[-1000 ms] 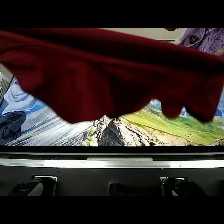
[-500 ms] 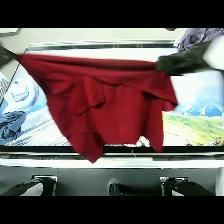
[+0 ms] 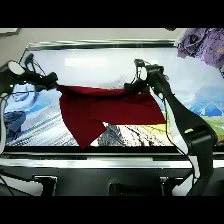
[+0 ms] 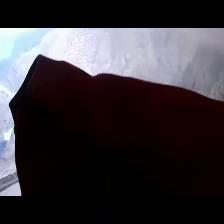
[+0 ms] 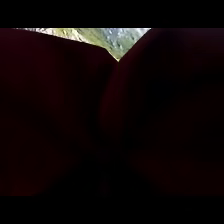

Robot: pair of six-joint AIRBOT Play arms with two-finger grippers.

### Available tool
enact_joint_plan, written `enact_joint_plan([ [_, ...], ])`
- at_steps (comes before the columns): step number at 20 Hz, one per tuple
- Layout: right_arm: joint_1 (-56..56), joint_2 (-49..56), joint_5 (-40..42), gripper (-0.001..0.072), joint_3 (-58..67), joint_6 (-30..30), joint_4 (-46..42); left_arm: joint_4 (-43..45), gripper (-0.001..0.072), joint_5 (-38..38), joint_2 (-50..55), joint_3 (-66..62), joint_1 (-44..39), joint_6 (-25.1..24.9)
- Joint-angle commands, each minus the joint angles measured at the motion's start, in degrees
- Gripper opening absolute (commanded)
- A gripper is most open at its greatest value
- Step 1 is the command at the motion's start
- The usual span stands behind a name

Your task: Fold the clothes and pants, and hang the long-sleeved shirts on hangers.

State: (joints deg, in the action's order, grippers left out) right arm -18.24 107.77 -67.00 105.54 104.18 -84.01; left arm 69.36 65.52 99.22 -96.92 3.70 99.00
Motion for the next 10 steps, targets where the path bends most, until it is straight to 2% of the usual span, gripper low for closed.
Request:
enact_joint_plan([
  [1, 0.0, 1.8, 1.1, 0.0187, 0.1, -0.3, 2.8, -0.3, 0.0062, -0.6, 3.7, 0.1, -1.2, 0.1],
  [2, 0.2, 1.0, 0.2, 0.0341, 0.1, -1.5, 2.8, -0.3, 0.0063, -0.2, 3.6, -0.1, -1.1, 0.0],
  [3, 0.5, -0.1, -0.9, 0.0465, 0.1, -3.1, 2.9, -0.3, 0.0064, 1.0, 3.3, -1.0, -0.6, 0.1],
  [4, 1.0, -1.8, -2.6, 0.0504, 0.1, -6.2, 2.8, -0.6, 0.0065, 2.0, 2.8, -2.0, 0.0, 0.1],
  [5, 1.8, -4.0, -4.9, 0.0504, 0.1, -10.7, 2.2, -0.8, 0.0073, 3.4, 1.9, -3.0, 1.0, -0.1],
  [6, 2.5, -6.3, -7.3, 0.0505, 0.1, -14.2, 0.6, -0.8, 0.0124, 4.6, 0.6, -3.7, 2.4, -1.1],
  [7, 3.5, -8.6, -9.9, 0.0505, 0.1, -17.5, -1.7, -0.7, 0.0354, 5.8, -0.9, -3.9, 3.9, -1.6],
  [8, 5.3, -11.3, -11.9, 0.0505, -0.1, -19.3, -2.3, -0.7, 0.0708, 7.7, -2.6, -3.8, 5.6, -2.0],
  [10, 10.9, -16.1, -14.0, 0.0505, -0.8, -20.3, -0.2, -0.1, 0.0708, 12.4, -5.8, -3.5, 9.0, -3.2],
])
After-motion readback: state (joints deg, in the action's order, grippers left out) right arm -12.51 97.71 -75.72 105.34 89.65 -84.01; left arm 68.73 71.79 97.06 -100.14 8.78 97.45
